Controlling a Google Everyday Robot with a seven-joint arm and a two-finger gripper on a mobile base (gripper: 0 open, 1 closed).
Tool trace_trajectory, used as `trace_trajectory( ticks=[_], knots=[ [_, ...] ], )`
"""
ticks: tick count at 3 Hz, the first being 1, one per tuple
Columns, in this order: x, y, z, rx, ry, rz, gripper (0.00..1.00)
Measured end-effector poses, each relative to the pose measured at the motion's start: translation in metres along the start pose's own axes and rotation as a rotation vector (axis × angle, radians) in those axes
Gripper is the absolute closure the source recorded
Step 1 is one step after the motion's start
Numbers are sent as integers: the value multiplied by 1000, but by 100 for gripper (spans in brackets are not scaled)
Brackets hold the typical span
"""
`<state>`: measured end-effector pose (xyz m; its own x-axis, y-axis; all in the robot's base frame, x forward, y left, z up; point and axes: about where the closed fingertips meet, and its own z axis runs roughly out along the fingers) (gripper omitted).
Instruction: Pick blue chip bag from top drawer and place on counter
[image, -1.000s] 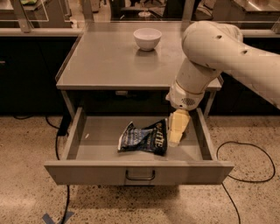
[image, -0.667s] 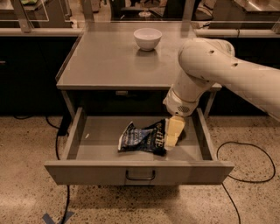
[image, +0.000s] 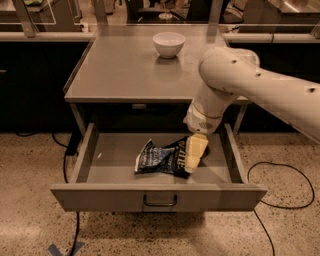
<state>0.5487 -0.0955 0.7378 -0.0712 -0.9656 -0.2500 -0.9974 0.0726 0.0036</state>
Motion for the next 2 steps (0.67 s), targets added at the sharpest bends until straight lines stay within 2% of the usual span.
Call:
trace_trajectory(
  ticks=[1, 2],
  knots=[
    [6, -10, 25, -86, 13, 39, 0],
    [11, -15, 40, -140, 13, 68, 0]
  ],
)
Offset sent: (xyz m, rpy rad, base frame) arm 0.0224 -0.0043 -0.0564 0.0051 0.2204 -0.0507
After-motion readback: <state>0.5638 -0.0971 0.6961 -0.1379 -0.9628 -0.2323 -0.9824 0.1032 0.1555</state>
